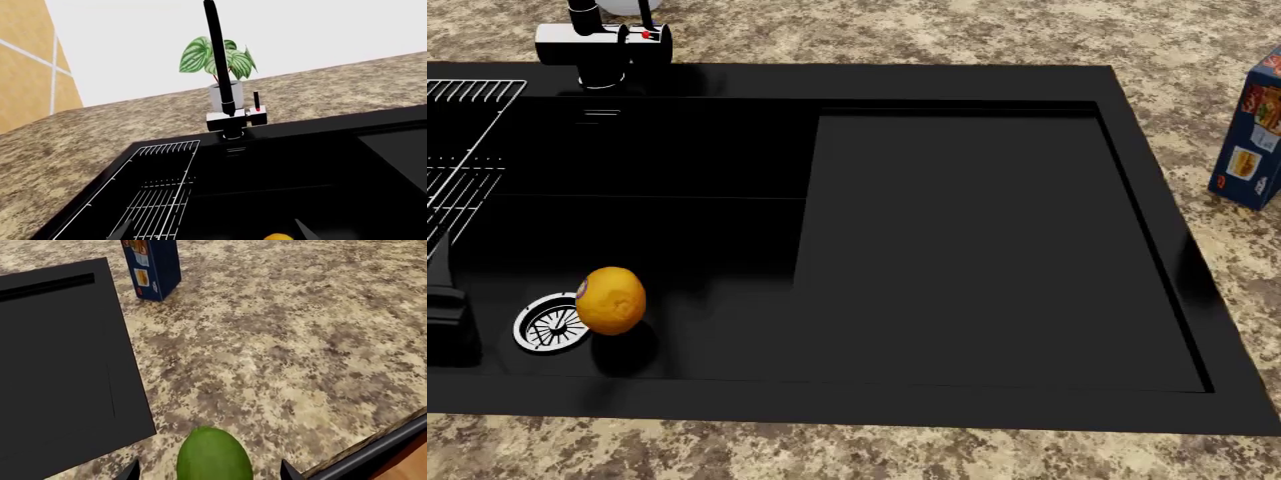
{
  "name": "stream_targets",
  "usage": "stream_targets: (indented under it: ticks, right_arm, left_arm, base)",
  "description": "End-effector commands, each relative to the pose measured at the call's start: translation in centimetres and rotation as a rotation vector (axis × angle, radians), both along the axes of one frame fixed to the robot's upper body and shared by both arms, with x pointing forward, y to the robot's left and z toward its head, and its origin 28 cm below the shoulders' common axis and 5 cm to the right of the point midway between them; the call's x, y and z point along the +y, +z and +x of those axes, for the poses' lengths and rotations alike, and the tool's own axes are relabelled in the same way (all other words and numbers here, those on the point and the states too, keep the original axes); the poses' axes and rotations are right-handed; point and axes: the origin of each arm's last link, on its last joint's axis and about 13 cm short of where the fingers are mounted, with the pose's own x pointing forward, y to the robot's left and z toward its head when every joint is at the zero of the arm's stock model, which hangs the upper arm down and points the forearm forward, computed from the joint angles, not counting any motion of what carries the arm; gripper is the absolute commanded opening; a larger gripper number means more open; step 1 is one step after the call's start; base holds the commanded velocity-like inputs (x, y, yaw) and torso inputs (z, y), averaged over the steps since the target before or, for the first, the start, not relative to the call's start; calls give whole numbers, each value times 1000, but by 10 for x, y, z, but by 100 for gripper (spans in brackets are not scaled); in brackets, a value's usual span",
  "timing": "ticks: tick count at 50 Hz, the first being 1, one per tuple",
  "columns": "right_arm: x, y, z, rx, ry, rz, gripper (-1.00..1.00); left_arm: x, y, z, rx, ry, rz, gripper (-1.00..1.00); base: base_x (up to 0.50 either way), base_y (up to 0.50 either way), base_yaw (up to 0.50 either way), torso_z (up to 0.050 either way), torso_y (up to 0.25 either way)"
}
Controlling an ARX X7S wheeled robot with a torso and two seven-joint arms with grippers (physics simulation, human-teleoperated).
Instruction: Pick the lime from the counter and place it in the sink
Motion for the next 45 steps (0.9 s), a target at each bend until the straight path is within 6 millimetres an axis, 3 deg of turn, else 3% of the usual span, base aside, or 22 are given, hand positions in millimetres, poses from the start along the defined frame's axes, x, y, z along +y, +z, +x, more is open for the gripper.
stream_targets:
  ticks: [1, 37, 38, 45]
  right_arm:
    - [-2, -12, 4, 24, 2, 21, 100]
    - [-7, -32, 15, 60, -1, 34, 100]
    - [-6, -32, 14, 57, 1, 21, -100]
    - [-3, -26, 11, 7, 10, -43, -100]
  left_arm:
    - [-1, -2, 1, 4, -5, -4, 100]
    - [1, -8, -1, 15, -1, -15, 100]
    - [1, -8, -1, 15, -1, -15, 100]
    - [1, -8, 0, 15, -2, -14, 100]
  base:
    - [0, 0, 0, 0, 0]
    - [0, 0, 0, 0, 0]
    - [0, 0, 0, 0, 0]
    - [0, 0, 0, 0, 0]
